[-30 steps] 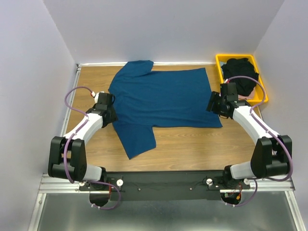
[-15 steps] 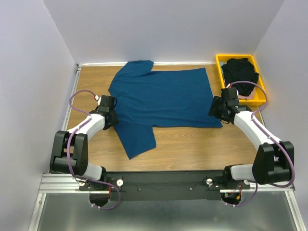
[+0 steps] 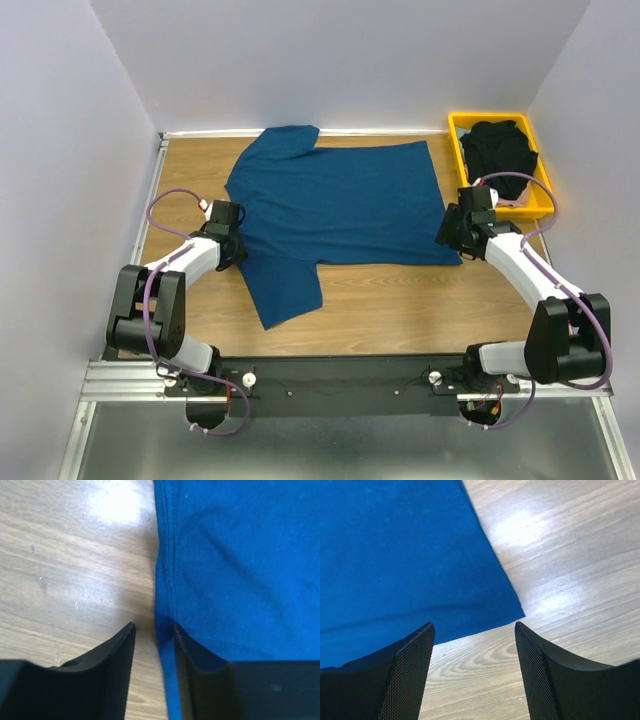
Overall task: Fold and stack the t-shirts
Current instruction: Fold the tshirt
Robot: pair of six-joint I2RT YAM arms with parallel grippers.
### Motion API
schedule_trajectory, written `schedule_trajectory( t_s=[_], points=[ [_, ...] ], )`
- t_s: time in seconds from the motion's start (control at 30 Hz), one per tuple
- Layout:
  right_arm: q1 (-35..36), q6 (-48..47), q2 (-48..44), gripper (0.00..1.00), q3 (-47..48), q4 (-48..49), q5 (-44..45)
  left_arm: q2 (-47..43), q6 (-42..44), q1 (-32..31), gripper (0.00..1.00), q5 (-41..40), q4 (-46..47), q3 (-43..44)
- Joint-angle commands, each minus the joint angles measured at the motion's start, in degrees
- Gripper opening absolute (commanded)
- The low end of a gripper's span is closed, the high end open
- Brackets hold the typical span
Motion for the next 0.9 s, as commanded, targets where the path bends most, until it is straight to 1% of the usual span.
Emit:
schedule_trajectory(
  t_s=[0.0,0.03,0.17,0.23,0.27,0.3,0.37,0.47,0.53,0.57,0.7,0.87],
  points=[
    [0.05,1.11,-0.73,0.72,-2.36,-0.77,4.74,1.28,-0.1,-0.37,0.41,-0.13,0.01,-2.16],
    [-0.39,2.06,-0.55,0.72,-2.45,-1.03,4.48,0.93,-0.19,-0.37,0.36,-0.49,-0.07,-2.25],
    [-2.58,4.44,1.02,0.71,-2.9,-2.86,3.17,-0.57,-0.1,-0.28,0.21,-1.63,-0.43,-2.33],
    [-4.87,5.76,2.26,0.71,-2.98,-4.1,1.85,-1.36,-0.02,-0.28,0.12,-1.63,-0.69,-2.42],
    [-6.53,6.03,2.43,0.71,-3.07,-4.72,1.32,-1.54,-0.02,-0.37,0.1,-1.55,-0.6,-2.77],
    [-6.72,6.2,2.52,0.71,-3.68,-4.81,0.62,-1.71,-0.02,-0.37,0.07,-1.46,-0.6,-2.95],
    [-10.48,6.91,2.35,0.68,-4.3,-4.9,-1.84,-1.8,-0.1,-0.28,0.06,-1.28,-0.25,-3.56],
    [-11.99,7.52,3.14,0.64,-4.91,-4.72,-4.31,-2.06,0.16,-0.28,0.05,-0.93,0.36,-4.0],
    [-12.08,7.96,3.84,0.63,-5.0,-4.64,-5.19,-2.06,0.34,-0.19,0.05,-0.84,0.45,-4.0],
    [-12.08,8.66,4.19,0.6,-5.44,-4.11,-5.97,-2.06,0.51,-0.28,0.06,-0.76,0.8,-4.0],
    [-12.17,10.16,4.02,0.54,-6.49,-1.56,-8.53,-2.06,0.86,-0.28,0.06,-0.84,0.98,-4.0],
    [-12.08,10.95,5.33,0.54,-5.62,-0.68,-9.41,-2.33,1.04,-0.28,0.06,-1.02,1.24,-4.0]
  ],
)
